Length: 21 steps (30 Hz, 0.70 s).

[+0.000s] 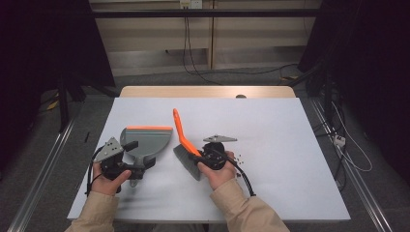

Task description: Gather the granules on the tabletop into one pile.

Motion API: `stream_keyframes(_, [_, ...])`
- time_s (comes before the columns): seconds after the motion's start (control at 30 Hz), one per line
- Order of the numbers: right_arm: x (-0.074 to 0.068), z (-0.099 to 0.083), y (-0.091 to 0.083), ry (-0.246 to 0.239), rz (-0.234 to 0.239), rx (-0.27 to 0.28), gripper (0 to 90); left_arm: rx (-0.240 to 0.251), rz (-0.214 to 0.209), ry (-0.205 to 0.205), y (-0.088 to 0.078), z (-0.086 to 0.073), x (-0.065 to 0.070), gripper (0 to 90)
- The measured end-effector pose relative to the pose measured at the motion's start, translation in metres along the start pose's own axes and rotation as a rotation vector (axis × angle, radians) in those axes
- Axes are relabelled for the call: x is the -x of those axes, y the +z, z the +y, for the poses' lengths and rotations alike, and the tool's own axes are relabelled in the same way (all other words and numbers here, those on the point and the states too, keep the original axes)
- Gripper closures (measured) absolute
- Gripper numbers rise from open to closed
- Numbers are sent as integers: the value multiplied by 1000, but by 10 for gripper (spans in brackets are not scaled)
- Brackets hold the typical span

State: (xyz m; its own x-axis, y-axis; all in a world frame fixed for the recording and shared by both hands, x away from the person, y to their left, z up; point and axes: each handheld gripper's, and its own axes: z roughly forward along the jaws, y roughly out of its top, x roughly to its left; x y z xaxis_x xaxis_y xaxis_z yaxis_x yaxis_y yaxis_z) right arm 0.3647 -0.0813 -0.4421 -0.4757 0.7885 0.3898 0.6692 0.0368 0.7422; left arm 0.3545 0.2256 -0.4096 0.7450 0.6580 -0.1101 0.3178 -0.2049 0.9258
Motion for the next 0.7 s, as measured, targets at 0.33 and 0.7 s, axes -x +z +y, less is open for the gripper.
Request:
stream_keyframes(0.33, [19,-7,-19,44,-37,19,706,-3,-3,5,1,0,2,57])
stream_keyframes(0.7, [33,-12,-36,60,-71,31,706,-10,-3,8,2,0,2,57])
